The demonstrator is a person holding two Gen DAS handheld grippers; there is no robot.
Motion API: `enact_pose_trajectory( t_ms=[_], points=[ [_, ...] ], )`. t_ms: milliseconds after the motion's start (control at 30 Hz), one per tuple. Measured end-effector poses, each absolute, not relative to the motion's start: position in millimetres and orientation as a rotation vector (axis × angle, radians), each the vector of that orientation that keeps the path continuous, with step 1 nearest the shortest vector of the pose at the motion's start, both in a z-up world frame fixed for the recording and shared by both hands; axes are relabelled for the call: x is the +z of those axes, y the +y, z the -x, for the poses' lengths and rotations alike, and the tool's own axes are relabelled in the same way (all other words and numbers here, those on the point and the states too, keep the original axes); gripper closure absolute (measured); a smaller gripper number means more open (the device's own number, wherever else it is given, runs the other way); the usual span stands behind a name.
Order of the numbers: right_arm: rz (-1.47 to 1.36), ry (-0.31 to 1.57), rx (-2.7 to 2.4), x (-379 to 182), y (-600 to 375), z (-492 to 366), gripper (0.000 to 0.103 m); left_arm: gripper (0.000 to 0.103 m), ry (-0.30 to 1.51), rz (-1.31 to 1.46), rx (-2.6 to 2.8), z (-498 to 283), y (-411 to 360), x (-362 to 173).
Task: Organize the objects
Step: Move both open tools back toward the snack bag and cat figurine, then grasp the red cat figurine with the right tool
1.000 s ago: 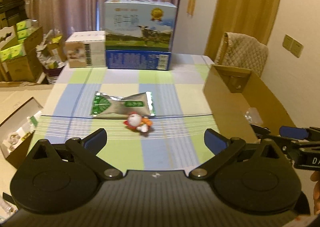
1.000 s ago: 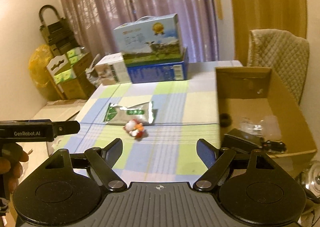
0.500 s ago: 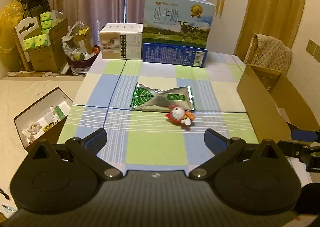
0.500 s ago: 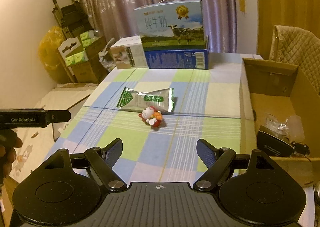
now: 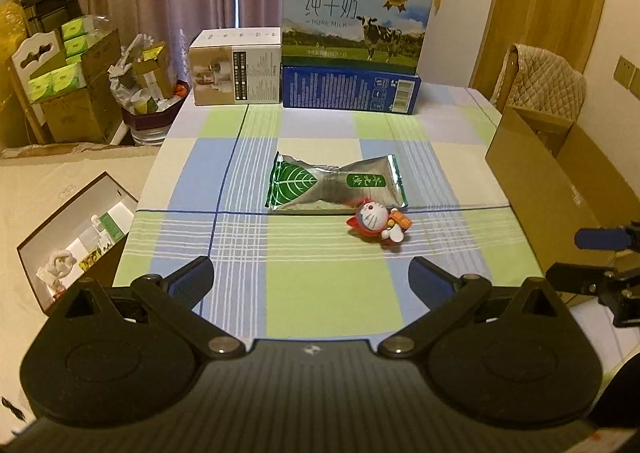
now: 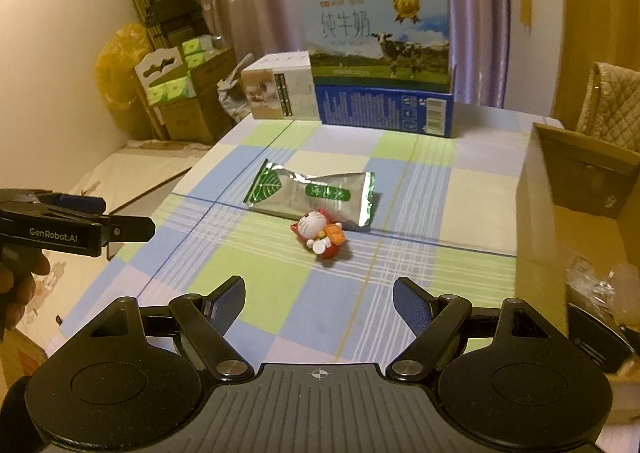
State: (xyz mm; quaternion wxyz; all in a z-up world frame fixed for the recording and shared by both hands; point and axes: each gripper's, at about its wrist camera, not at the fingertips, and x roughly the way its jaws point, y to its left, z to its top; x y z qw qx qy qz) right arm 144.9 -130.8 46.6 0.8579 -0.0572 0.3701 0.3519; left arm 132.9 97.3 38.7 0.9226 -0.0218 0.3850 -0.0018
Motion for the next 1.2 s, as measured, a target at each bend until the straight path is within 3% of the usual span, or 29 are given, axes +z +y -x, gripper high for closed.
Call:
enact_pose_trajectory(
  t_ms=[1200],
  points=[
    [0.445, 0.825, 0.956, -46.5, -19.2, -259.1, 0.025, 0.001, 0.923, -0.172, -0.152, -243.3, 140.7, -33.2]
  ],
)
